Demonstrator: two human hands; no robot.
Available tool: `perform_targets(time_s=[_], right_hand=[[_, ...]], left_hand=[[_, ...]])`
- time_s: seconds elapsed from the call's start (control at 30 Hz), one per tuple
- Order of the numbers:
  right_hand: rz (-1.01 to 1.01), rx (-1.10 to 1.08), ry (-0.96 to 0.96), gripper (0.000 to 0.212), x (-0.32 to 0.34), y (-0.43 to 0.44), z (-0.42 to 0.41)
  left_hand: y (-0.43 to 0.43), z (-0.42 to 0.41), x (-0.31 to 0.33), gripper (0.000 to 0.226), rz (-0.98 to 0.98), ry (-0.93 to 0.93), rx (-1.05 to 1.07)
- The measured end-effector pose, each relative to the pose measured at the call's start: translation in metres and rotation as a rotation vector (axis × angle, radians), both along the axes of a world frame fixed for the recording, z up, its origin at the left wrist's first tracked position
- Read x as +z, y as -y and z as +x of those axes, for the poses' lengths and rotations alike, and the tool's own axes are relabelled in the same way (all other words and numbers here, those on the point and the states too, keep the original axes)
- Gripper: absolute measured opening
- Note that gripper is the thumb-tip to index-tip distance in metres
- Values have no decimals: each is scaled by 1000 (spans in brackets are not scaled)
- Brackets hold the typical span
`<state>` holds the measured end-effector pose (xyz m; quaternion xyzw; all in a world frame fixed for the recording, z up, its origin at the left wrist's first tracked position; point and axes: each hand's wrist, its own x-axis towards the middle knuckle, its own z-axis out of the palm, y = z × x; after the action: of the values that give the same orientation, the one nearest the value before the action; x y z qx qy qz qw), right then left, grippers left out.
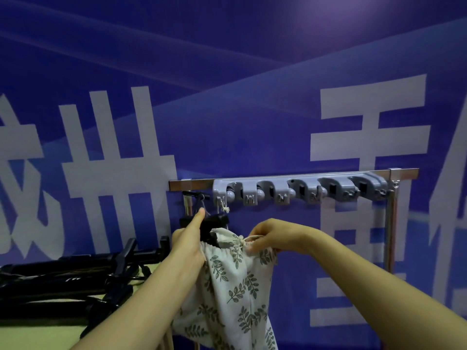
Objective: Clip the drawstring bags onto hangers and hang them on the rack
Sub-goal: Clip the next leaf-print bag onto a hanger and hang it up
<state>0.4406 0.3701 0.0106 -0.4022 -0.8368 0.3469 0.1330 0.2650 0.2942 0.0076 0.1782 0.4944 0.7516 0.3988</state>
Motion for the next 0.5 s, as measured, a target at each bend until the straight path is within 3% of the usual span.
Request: perform_targets(time_s=[0.1, 0.27, 0.43, 0.5], right_hand=[[100, -54, -44, 20, 4, 3, -2], [71, -170, -154, 15, 12, 13, -1], [521, -325, -48, 16, 16, 30, -1], [673, -425, -92, 18, 18, 34, 2]], left_hand=[[10, 2, 7, 28, 5, -24, -7], [24, 0, 11, 29, -8, -69, -29], [37, 10, 16, 29, 4, -94, -57], [41, 16, 17, 29, 16, -104, -64]])
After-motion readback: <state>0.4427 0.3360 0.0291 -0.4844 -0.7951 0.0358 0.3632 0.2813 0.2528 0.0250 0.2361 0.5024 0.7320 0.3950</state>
